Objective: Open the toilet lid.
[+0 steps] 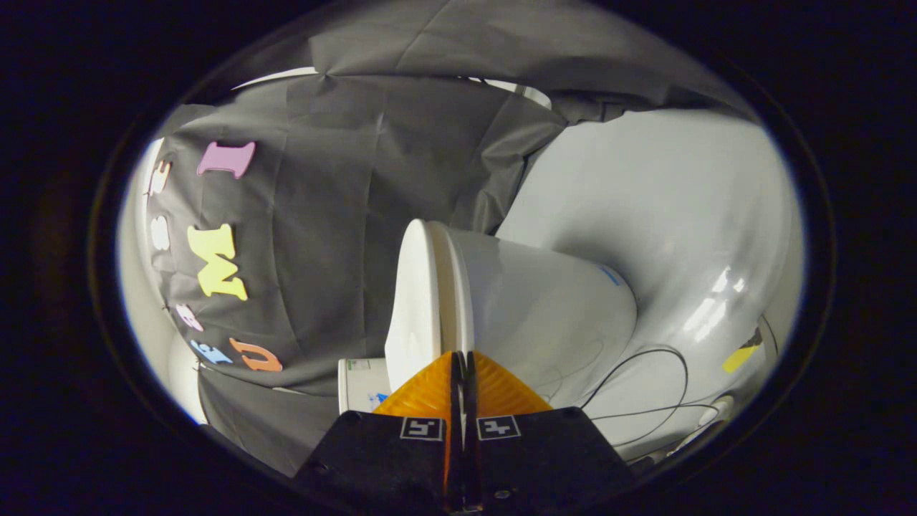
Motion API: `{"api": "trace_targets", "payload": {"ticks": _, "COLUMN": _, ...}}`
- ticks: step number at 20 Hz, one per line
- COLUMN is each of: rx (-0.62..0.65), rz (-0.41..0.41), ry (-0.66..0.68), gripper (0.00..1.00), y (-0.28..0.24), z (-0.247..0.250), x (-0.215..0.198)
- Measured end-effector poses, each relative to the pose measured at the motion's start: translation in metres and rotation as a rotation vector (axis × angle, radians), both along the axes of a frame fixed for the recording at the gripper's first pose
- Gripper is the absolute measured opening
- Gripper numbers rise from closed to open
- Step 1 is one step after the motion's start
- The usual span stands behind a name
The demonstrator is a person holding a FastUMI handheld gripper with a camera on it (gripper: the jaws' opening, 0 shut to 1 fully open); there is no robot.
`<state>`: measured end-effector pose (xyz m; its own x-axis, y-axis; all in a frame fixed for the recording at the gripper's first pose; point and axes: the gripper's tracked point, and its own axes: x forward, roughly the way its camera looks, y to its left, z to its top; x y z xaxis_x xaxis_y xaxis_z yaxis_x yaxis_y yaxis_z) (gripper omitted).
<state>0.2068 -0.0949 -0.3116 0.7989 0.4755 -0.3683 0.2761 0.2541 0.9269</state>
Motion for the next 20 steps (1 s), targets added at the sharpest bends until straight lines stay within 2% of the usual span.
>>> {"api": "trace_targets", "payload": {"ticks": 15, "rx": -0.165, "rz": -0.026, "ry": 0.033, "gripper": 0.04, "y": 0.006, "z": 0.039, "x": -0.001}}
{"api": "trace_targets", "payload": {"ticks": 20, "rx": -0.204, "rz": -0.023, "ry": 0.003, "gripper": 0.04, "y": 0.012, "z": 0.072, "x": -0.003}}
